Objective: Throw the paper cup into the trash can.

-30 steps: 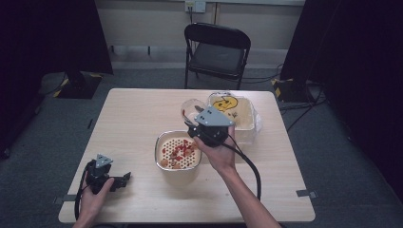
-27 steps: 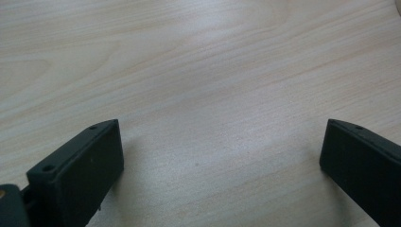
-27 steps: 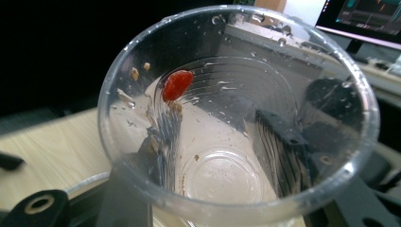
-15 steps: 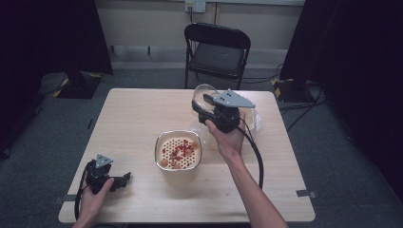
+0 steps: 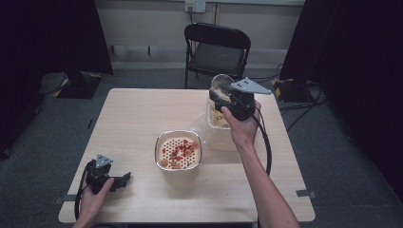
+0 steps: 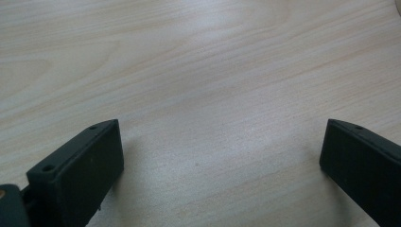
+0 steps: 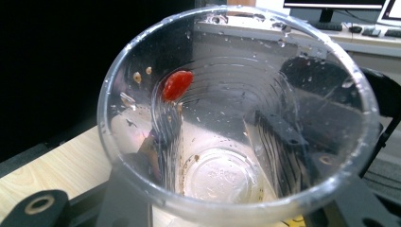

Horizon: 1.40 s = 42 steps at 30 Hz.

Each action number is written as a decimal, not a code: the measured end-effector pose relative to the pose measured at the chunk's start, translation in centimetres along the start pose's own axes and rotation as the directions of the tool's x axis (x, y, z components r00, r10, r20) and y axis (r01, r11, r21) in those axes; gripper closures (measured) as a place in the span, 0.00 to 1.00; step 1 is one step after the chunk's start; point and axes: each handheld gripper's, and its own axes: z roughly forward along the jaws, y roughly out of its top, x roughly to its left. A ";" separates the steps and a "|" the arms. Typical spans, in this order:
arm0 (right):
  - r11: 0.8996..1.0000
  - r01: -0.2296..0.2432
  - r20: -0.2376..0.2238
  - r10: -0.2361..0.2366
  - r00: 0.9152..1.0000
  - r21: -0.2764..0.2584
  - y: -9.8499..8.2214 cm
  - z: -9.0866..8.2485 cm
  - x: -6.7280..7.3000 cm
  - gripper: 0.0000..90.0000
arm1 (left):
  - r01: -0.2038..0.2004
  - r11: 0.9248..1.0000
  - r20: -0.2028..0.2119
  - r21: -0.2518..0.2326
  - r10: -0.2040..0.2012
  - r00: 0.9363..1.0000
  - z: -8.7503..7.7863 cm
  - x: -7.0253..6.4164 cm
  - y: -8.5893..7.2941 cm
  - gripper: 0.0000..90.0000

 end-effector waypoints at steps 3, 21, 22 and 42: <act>1.000 -0.014 0.012 0.013 1.000 0.015 0.0 0.1 -0.7 0.59 | 0.000 1.000 0.000 0.000 0.000 1.000 0.0 0.0 0.0 0.00; 0.992 -0.074 0.083 0.065 0.994 0.105 -1.6 2.2 -4.7 0.51 | 0.000 1.000 0.000 0.000 0.000 1.000 0.0 0.0 0.0 0.00; 0.991 -0.080 0.091 0.070 0.993 0.105 -1.6 2.3 -4.8 0.43 | -0.001 1.000 -0.001 0.000 0.001 1.000 0.0 0.0 0.0 0.00; 0.984 -0.092 0.076 0.081 0.994 0.151 -1.6 2.1 -5.4 0.16 | 0.000 1.000 0.000 0.000 0.000 1.000 0.0 0.0 0.0 0.00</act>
